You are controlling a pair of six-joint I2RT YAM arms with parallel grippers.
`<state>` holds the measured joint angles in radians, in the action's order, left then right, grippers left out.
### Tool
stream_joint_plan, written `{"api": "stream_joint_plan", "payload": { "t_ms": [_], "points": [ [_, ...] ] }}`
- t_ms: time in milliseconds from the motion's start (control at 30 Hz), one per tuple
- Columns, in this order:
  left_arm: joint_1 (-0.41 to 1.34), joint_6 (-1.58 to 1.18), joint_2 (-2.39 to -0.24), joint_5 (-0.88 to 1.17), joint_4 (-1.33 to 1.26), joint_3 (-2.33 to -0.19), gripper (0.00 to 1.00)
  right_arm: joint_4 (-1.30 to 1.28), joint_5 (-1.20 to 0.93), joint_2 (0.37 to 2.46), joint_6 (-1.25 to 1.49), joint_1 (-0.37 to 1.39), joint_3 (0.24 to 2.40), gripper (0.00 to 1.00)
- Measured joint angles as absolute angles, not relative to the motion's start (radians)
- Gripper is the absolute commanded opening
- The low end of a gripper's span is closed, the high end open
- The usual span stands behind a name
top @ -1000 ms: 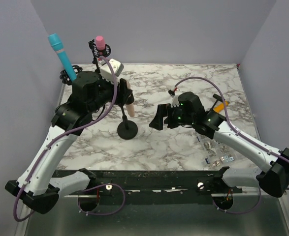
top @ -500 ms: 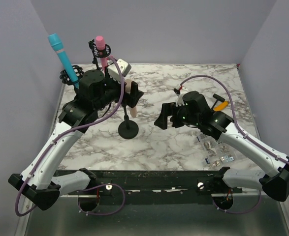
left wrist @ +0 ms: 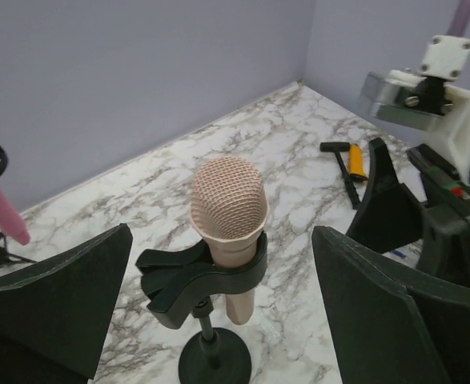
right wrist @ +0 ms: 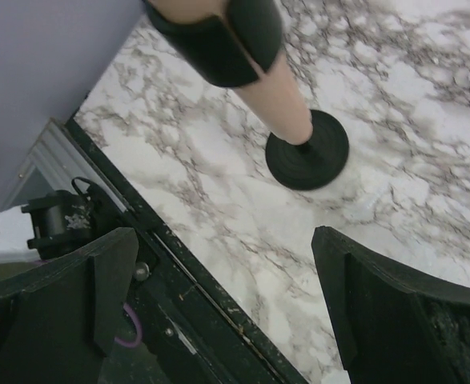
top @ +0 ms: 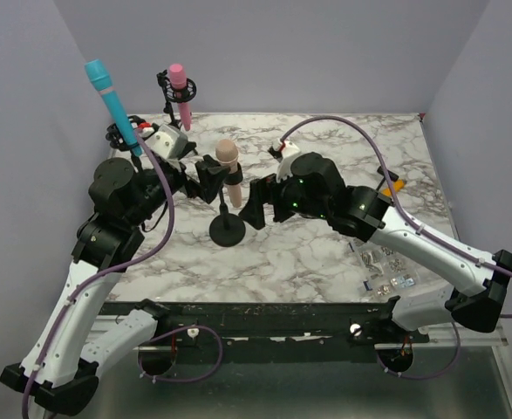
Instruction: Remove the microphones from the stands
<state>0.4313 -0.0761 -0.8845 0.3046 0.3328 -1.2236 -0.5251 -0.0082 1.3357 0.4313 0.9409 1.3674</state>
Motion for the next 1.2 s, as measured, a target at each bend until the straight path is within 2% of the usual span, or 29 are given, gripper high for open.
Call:
{"api": "stream_joint_plan", "payload": {
  "t_ms": [200, 433, 633, 867, 967, 1100, 1167, 1200],
  "points": [
    [0.431, -0.056, -0.798, 0.072, 0.255, -1.136, 0.99, -0.541, 0.178, 1.400, 0.415, 1.057, 1.546, 1.00],
    [0.429, -0.030, -0.795, -0.196, 0.224, -1.113, 0.99, -0.542, 0.337, 1.454, 0.364, 1.099, 1.674, 1.00],
    [0.427, -0.029, -0.805, -0.256, 0.221, -1.110, 0.99, -0.543, 0.440, 1.563, 0.318, 1.100, 1.814, 0.97],
    [0.427, -0.027, -0.817, -0.284, 0.217, -1.105, 0.99, -0.539, 0.509, 1.653, 0.302, 1.100, 1.875, 0.91],
    [0.427, -0.026, -0.823, -0.286, 0.217, -1.105, 0.99, -0.532, 0.513, 1.678, 0.297, 1.100, 1.880, 0.81],
    [0.426, -0.026, -0.838, -0.286, 0.215, -1.105, 0.99, -0.514, 0.515, 1.712, 0.286, 1.100, 1.881, 0.54],
    [0.426, -0.026, -0.854, -0.284, 0.217, -1.105, 0.99, -0.509, 0.522, 1.720, 0.274, 1.100, 1.880, 0.18],
    [0.425, -0.027, -0.862, -0.281, 0.219, -1.105, 0.99, -0.510, 0.530, 1.721, 0.258, 1.100, 1.879, 0.06]
  ]
}}
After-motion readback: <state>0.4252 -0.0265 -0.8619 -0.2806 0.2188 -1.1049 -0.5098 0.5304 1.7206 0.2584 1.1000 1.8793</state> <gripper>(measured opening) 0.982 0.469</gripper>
